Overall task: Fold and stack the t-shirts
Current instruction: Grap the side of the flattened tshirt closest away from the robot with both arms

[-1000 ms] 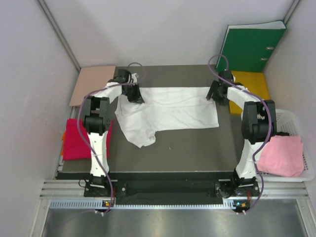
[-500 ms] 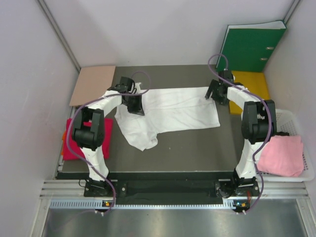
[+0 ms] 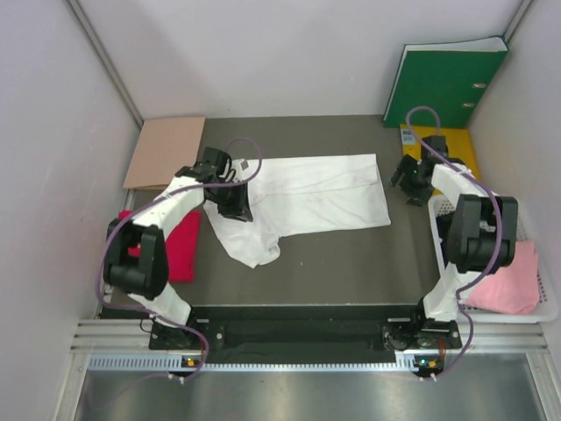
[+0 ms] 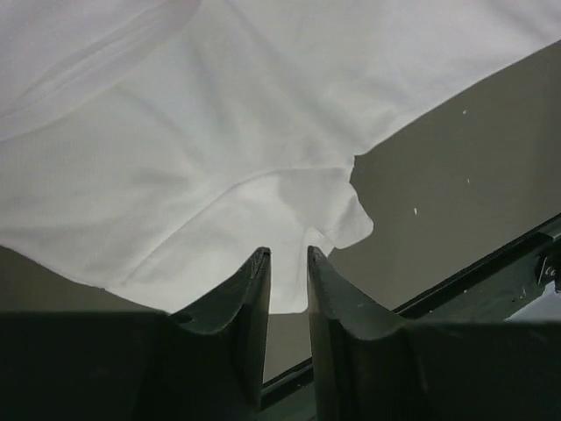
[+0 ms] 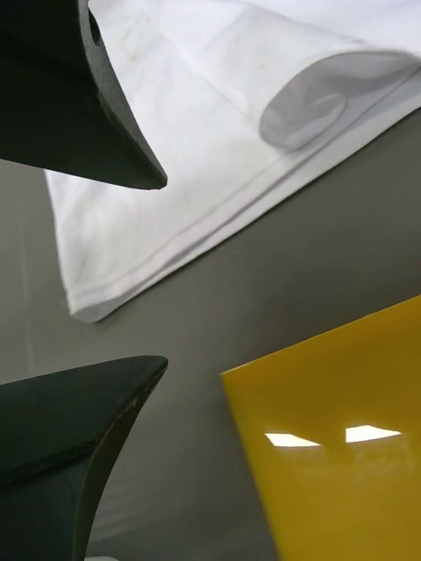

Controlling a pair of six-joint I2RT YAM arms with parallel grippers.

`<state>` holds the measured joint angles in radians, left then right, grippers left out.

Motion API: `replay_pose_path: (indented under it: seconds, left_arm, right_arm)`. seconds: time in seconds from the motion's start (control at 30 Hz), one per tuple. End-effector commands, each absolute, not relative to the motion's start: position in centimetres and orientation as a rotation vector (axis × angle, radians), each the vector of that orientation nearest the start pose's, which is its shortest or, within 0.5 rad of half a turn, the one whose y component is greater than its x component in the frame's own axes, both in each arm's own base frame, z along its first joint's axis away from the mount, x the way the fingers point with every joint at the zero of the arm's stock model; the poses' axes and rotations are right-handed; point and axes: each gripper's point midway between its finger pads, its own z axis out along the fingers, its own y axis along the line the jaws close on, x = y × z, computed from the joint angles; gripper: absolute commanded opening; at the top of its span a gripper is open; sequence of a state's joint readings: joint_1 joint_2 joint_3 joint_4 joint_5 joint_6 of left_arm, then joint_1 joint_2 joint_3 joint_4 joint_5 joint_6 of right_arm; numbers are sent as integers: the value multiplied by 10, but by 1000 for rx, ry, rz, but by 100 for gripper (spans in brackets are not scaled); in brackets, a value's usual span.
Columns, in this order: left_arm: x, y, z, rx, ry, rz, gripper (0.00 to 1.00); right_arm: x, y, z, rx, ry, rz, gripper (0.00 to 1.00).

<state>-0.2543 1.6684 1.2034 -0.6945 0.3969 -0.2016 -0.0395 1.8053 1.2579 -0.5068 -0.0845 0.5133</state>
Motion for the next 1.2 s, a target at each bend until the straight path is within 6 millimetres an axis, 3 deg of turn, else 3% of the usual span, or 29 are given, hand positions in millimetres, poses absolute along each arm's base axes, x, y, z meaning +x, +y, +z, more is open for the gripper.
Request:
replay_pose_path:
  seconds: [0.0,0.17,0.33,0.37,0.4,0.47,0.73,0.93,1.17]
  left_arm:
    - [285,-161,118,260,2731,-648,32]
    - [259,-167,119,330,2745,-610,48]
    - [244,-177,110,415,2769,-570,65]
    - [242,-176,106,432,2778,-538,82]
    - [238,-178,102,462,2782,-521,89]
    - [234,-181,93,486,2804,-510,99]
    - [223,-193,66,589,2901,-477,99]
    - [231,-190,49,610,2965,-401,99]
    - [244,-195,31,662,3011,-314,99]
  right_arm:
    - [369,23,73,740,2634,346,76]
    - [322,38,52,782,2719,416,73]
    - [307,45,34,833,2733,457,68]
    - [304,47,29,840,2746,466,66]
    - [305,49,28,841,2747,478,59]
    - [310,51,27,847,2718,491,56]
    - [342,59,24,834,2665,517,56]
    - [366,67,21,819,2630,538,56]
    - [375,84,8,778,2664,551,54]
